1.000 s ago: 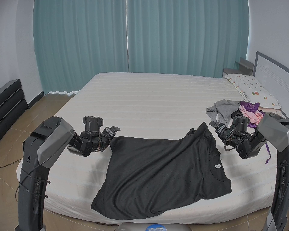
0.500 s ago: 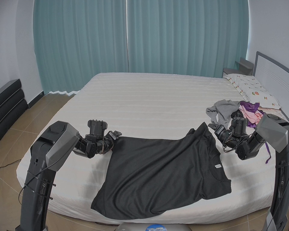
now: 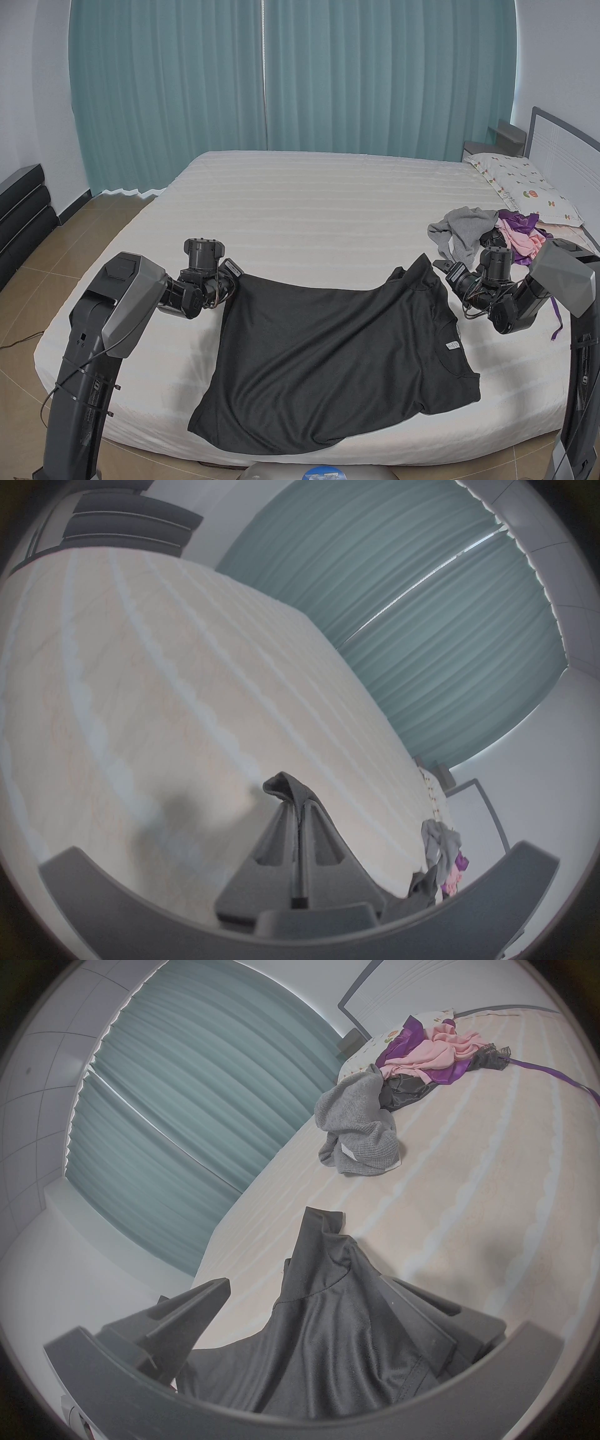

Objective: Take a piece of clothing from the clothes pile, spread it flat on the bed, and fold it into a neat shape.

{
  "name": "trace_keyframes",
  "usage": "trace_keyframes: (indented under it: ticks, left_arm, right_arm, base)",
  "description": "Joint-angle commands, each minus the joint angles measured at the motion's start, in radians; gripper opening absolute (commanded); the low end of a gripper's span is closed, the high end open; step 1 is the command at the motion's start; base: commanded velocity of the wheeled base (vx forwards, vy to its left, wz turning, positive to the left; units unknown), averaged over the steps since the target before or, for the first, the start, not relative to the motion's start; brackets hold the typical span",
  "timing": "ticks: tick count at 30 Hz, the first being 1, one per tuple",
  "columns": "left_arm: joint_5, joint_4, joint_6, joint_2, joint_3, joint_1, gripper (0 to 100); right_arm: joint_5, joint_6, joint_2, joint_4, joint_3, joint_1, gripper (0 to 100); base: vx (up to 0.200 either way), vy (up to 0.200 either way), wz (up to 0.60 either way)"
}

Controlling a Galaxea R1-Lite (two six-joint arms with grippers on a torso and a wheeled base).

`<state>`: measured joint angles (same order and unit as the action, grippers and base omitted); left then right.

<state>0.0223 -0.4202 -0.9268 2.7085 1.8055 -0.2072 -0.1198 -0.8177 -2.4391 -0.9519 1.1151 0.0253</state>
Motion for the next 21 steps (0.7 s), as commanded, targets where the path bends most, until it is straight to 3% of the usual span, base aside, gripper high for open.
trace_keyframes:
  ticks: [1, 3, 5, 21]
  left_arm:
    - [0.019, 0.021, -0.001, -0.018, 0.1, 0.037, 0]
    - [0.019, 0.021, -0.001, -0.018, 0.1, 0.037, 0]
    - [0.021, 0.078, 0.0, -0.033, 0.194, 0.065, 0]
    - [0.018, 0.006, 0.003, -0.013, 0.194, 0.091, 0]
  right_arm:
    - [-0.001, 0.0, -0.009, -0.001, 0.003, -0.005, 100]
    - [-0.001, 0.0, -0.009, -0.001, 0.003, -0.005, 100]
    - [-0.001, 0.0, -0.011, -0.001, 0.005, -0.004, 100]
    - [0.006, 0.002, -0.04, -0.03, 0.0, -0.002, 100]
  base:
    - [0.0, 0.0, 0.0]
    - [0.0, 0.0, 0.0]
    - [0.0, 0.0, 0.0]
    - [0.0, 0.0, 0.0]
